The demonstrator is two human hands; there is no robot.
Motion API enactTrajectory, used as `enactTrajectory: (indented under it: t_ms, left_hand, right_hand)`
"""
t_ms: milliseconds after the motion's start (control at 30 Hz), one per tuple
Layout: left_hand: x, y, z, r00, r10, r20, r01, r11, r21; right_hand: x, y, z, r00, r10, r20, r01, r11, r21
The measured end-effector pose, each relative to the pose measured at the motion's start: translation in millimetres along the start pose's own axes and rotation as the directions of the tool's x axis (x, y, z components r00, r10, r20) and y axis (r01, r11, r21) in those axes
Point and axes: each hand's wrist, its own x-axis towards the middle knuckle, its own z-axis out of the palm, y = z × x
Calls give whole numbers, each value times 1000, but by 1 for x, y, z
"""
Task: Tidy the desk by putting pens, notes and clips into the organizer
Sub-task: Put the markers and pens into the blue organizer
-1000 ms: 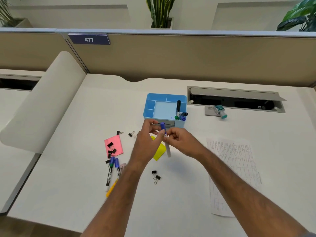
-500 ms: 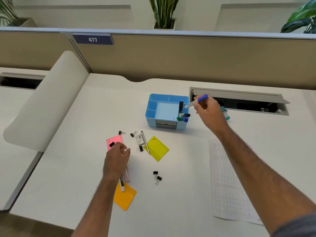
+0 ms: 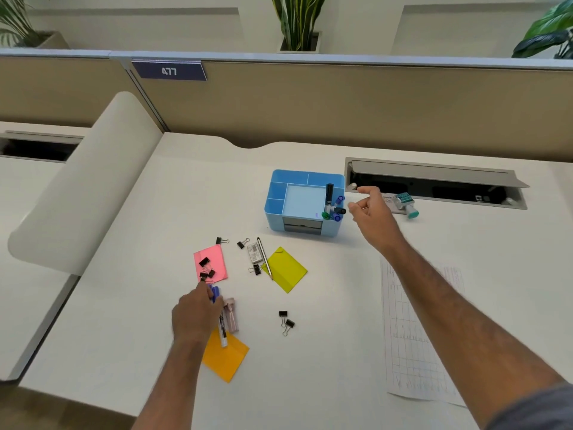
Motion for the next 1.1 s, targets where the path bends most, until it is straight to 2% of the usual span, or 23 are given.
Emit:
enactTrajectory:
  t_ms: [133,367,533,733,900,1000,1100]
  left_hand:
    - [0,6,-1,1000,2,21,-3,998,60]
    - [1,14,-3,997,-38,61,33,997,69]
    - [3,16,-4,995,-74,72,74,997,12]
    - [7,17,-1,994,-76,77,75,997,21]
    - [14,18,-4,990,-90,113,97,994,-56]
    - [18,23,-19,993,-70,93,80,992,-100]
    - [19,42,-46,1000,9,-10,-10,989,-151]
  right_hand:
    - [-7,2,0,1000,7,-5,-7,1000,27]
    - [-19,0,-1,1000,5,-18,-4,999,44]
    - [-26,0,1,1000,-11,-13,12,997,72]
    - [-33,0,4,1000,-28,9,27,994,102]
    - [-40,-3,4,999,-28,25,25,994,102]
    - [-46,-8,4,998,-48,38,43,988,146]
    - [-54,-15,5,984,-120,134,90,973,212]
